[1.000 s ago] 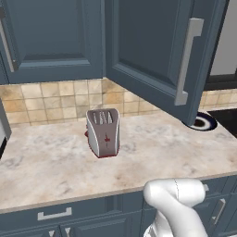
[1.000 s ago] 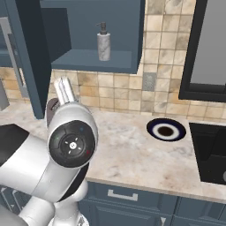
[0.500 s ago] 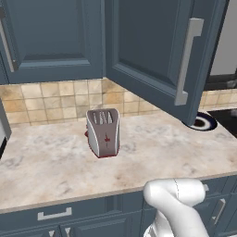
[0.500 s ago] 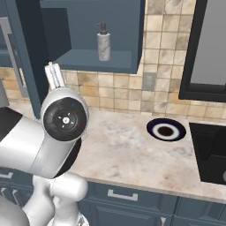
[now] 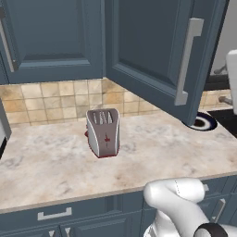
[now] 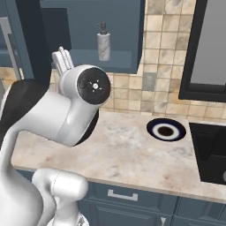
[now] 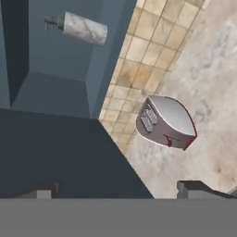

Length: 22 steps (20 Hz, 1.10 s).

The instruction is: Open the cabinet. Pick the soap dispenser and place it next to the sink. Then close the cabinet.

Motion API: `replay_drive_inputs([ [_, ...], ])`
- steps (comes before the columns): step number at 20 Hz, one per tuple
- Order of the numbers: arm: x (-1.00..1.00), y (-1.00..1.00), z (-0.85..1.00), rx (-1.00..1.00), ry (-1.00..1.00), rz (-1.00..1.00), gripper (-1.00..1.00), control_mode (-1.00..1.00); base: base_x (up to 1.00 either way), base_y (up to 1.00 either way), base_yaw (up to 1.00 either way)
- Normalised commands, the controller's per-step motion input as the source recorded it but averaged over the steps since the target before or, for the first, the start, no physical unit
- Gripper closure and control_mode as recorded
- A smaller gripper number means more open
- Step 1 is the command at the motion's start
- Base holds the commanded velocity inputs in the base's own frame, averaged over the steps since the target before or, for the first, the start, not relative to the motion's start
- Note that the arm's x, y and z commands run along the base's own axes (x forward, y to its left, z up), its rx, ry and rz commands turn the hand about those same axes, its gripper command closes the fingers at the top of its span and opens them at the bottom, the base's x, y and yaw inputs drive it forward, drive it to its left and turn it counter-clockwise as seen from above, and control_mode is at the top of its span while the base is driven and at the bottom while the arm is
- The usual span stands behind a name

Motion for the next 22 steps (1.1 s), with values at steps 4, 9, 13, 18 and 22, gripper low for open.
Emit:
replay_drive_inputs([
  [4,0.48,0.04,0.0,0.0,0.0,0.18,-1.0,-1.0,0.0,0.0,0.0],
  [9,0.31,0.16,0.0,0.0,0.0,0.18,-1.0,-1.0,0.0,0.0,0.0],
  [13,0.23,0.14,0.0,0.01,-0.01,0.18,-1.0,-1.0,0.0,0.0,0.0],
  [18,0.01,0.05,0.03,0.08,-0.04,0.18,-1.0,-1.0,0.0,0.0,0.0],
  [22,0.0,0.06,0.15,0.12,-0.07,0.17,-1.0,-1.0,0.0,0.0,0.0],
])
